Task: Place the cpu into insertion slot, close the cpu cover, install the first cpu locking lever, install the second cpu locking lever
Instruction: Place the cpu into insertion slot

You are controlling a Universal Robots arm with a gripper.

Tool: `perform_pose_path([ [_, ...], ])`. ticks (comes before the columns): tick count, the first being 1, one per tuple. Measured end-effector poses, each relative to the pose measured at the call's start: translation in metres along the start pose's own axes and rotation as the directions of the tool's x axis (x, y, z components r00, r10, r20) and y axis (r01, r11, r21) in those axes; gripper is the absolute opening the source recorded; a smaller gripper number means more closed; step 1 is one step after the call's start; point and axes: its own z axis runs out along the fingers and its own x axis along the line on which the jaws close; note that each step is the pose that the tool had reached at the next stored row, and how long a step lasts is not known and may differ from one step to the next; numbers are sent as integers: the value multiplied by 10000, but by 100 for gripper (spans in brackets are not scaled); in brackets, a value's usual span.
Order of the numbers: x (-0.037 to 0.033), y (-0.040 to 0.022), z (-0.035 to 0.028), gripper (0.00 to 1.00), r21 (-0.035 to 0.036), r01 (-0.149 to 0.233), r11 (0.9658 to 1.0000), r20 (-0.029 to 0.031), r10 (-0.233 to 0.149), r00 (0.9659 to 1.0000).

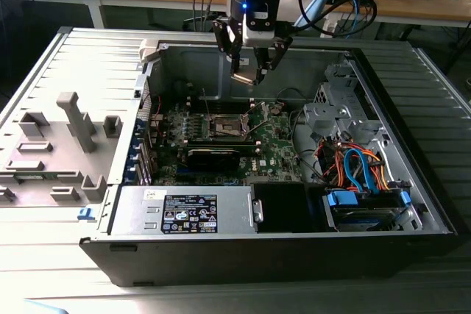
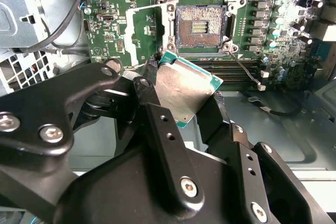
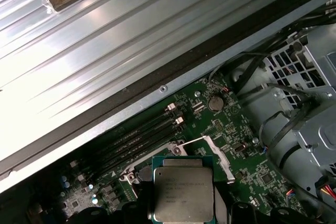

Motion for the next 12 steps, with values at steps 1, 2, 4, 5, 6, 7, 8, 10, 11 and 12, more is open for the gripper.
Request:
perform_pose_path([
  [1,0,0,1,55,0,-15,10000,0,15,10000],
  [2,0,0,1,55,-1,-25,10000,0,25,10000],
  [4,0,0,2,55,1,-56,10000,1,56,10000],
  [5,0,0,3,55,1,-76,10000,2,76,10000],
  [6,0,0,3,55,0,-88,10000,2,88,10000],
  [7,0,0,3,55,1,-97,10000,3,97,10000],
  [8,0,0,4,55,2,-121,9999,4,121,9999],
  [10,0,0,6,55,2,-167,9999,5,167,9999],
  [11,0,0,6,55,3,-179,9998,5,179,9998],
  [12,0,0,7,55,3,-190,9998,6,190,9998],
])
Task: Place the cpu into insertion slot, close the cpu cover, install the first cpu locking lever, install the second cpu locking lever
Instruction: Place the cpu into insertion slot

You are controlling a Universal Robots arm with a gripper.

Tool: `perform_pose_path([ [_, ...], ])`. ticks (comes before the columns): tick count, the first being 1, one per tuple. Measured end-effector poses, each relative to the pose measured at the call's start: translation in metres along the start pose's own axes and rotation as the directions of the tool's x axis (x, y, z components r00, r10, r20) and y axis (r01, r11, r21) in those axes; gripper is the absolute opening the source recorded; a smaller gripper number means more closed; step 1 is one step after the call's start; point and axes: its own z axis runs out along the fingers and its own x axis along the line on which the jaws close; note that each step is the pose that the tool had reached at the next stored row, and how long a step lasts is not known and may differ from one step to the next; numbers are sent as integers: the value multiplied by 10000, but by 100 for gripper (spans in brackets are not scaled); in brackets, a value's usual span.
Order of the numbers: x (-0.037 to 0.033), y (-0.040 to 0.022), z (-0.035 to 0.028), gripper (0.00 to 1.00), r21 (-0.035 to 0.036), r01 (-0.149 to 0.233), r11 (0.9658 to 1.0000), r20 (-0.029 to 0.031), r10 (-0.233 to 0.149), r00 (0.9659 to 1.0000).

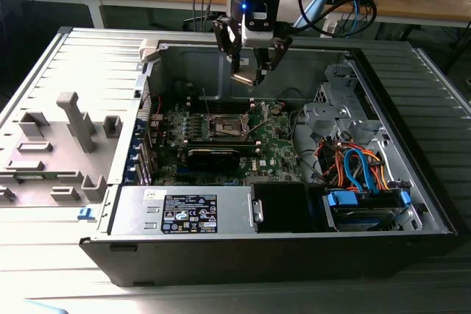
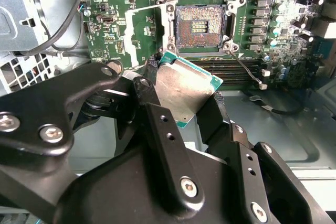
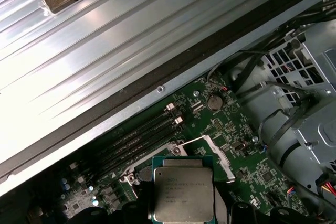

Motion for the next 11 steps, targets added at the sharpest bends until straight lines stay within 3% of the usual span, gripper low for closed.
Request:
perform_pose_path([
  [11,0,0,5,55,3,-141,9999,4,141,9999],
])
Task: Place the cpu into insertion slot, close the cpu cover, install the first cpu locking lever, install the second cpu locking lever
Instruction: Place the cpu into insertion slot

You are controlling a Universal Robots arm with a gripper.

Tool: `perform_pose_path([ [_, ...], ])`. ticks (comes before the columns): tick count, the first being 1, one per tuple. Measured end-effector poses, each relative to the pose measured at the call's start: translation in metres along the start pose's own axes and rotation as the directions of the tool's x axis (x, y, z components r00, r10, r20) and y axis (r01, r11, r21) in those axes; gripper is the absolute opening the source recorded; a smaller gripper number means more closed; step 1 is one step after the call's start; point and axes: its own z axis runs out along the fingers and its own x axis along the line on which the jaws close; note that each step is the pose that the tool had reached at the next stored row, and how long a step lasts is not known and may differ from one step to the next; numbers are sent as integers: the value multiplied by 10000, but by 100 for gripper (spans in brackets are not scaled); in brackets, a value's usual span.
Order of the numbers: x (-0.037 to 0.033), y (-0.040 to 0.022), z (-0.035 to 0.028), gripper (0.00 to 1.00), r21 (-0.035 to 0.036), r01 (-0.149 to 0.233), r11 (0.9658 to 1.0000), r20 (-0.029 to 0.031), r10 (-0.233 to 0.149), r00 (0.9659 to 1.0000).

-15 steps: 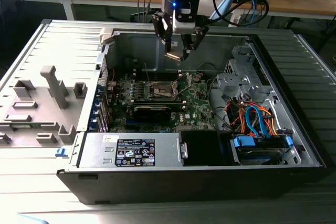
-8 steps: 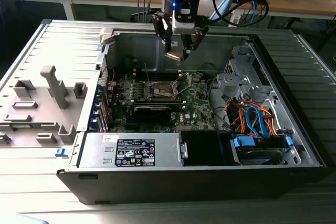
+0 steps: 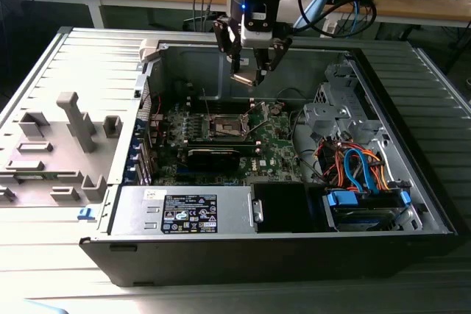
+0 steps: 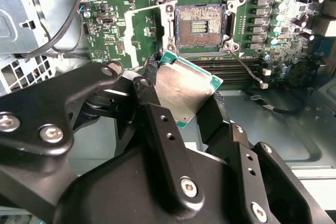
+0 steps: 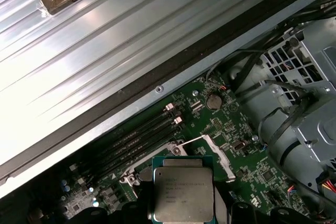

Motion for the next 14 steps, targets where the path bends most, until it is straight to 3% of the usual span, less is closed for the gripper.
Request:
perform_pose_path([
  [14,0,0,5,55,4,-340,9994,10,340,9994],
])
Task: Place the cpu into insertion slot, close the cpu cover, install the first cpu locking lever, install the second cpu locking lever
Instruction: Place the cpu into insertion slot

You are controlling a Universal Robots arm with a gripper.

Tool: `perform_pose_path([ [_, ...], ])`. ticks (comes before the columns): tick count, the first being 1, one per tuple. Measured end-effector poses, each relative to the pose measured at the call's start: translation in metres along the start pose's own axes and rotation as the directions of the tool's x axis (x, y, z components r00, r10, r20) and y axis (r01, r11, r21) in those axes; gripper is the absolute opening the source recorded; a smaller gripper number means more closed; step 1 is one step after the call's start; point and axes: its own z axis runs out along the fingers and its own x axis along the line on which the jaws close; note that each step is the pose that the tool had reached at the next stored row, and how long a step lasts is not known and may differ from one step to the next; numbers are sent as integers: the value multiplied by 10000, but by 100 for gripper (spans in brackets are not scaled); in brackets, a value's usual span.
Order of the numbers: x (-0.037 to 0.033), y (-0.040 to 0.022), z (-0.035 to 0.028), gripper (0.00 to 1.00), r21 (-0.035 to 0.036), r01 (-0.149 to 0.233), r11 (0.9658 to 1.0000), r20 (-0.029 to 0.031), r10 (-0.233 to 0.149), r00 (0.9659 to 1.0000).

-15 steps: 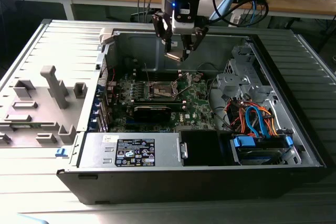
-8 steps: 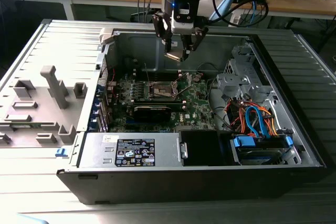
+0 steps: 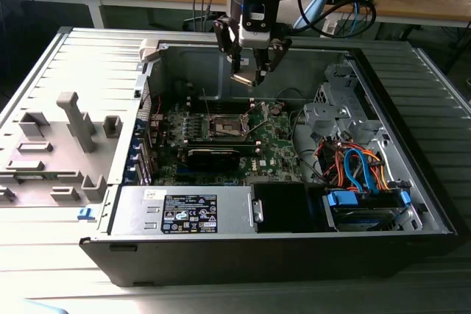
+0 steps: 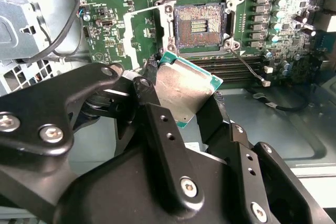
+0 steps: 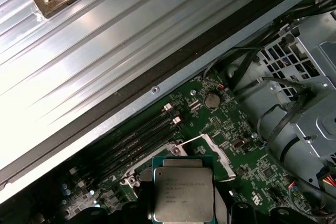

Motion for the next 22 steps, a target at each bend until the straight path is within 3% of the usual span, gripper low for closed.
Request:
perform_pose_path([
  [22,0,0,9,55,1,-551,9985,12,551,9985],
])
